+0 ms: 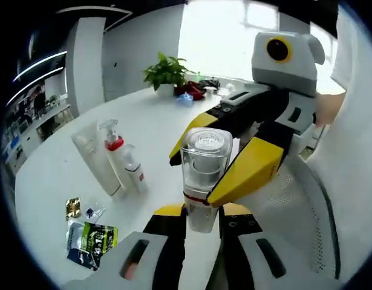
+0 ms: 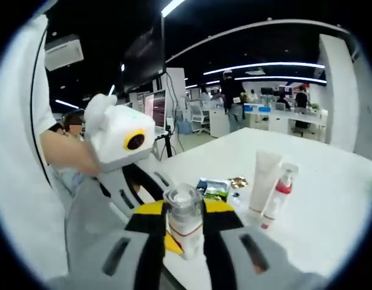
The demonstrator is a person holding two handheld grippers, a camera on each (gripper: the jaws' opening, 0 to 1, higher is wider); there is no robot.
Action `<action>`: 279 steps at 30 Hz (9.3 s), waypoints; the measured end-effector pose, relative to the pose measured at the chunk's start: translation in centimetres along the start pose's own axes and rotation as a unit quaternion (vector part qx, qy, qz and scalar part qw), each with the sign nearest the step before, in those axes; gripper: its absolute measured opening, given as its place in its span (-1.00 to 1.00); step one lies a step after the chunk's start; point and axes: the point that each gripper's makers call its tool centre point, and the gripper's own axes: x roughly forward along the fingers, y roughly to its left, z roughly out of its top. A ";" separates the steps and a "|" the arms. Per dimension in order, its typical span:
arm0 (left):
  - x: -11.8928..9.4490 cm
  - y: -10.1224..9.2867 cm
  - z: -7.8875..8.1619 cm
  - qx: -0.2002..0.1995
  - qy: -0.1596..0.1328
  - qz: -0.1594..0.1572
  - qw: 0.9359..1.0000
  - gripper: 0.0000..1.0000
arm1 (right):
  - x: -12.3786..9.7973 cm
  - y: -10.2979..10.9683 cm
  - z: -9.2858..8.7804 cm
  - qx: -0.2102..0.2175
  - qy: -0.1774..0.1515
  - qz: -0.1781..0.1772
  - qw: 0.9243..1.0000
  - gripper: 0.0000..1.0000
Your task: Arrange the skincare products in the storage area until every visible bottle or jar stands upright without overlapping.
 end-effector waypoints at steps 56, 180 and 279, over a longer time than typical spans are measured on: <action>7.0 5.7 -5.3 0.051 0.034 -0.040 0.997 -0.66 | 4.0 -5.6 -7.8 0.018 0.063 -0.060 0.996 -0.31; -5.1 9.9 -10.0 -0.166 0.037 0.149 0.974 0.77 | -5.3 -5.5 -7.5 0.059 0.057 -0.113 0.990 0.62; -0.8 23.6 -14.0 -0.420 0.124 0.458 0.773 0.94 | -5.7 -7.3 -8.7 0.123 0.057 -0.159 0.978 0.84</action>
